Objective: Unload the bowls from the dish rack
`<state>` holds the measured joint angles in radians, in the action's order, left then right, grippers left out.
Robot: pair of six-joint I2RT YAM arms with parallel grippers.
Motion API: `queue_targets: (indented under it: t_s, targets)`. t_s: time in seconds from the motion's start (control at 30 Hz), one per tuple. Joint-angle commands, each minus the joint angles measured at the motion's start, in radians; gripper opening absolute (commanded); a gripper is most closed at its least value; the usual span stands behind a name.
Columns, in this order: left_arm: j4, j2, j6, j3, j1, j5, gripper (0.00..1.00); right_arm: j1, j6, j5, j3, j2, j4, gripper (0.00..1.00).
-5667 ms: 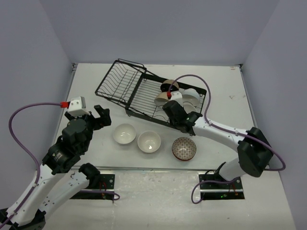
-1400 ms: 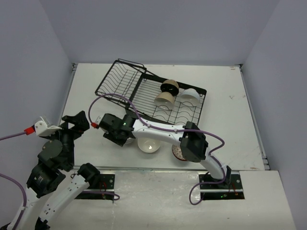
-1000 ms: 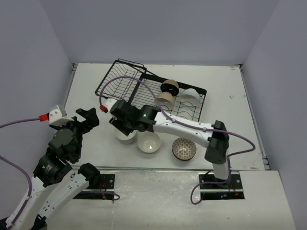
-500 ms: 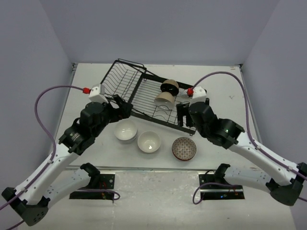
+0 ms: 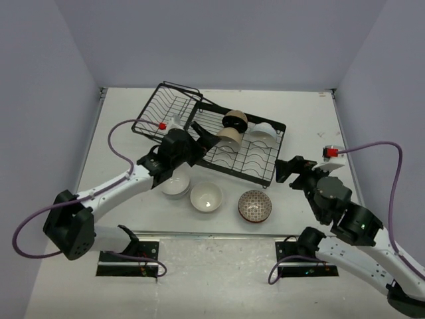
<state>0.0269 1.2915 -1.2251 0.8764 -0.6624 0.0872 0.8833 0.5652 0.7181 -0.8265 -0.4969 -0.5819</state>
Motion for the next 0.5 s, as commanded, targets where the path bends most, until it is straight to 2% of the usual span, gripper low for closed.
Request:
queue_targets:
  t_s: [0.0, 0.1, 0.2, 0.47]
  targets:
    - [-0.168, 0.138, -0.135, 0.090, -0.035, 0.083, 1.00, 0.000, 0.025, -0.009, 0.055, 0.069, 0.100, 0.93]
    - [-0.255, 0.271, -0.178, 0.134, -0.037, 0.034, 1.00, 0.000, -0.011, -0.026, 0.090, 0.134, 0.126, 0.93]
    - [-0.265, 0.386, -0.198, 0.206, -0.039, 0.028, 1.00, 0.000, -0.030, -0.022, 0.109, 0.217, 0.129, 0.93]
    - [-0.257, 0.495, -0.148, 0.302, -0.040, 0.154, 0.97, 0.000, -0.071, -0.088, 0.105, 0.305, 0.142, 0.93]
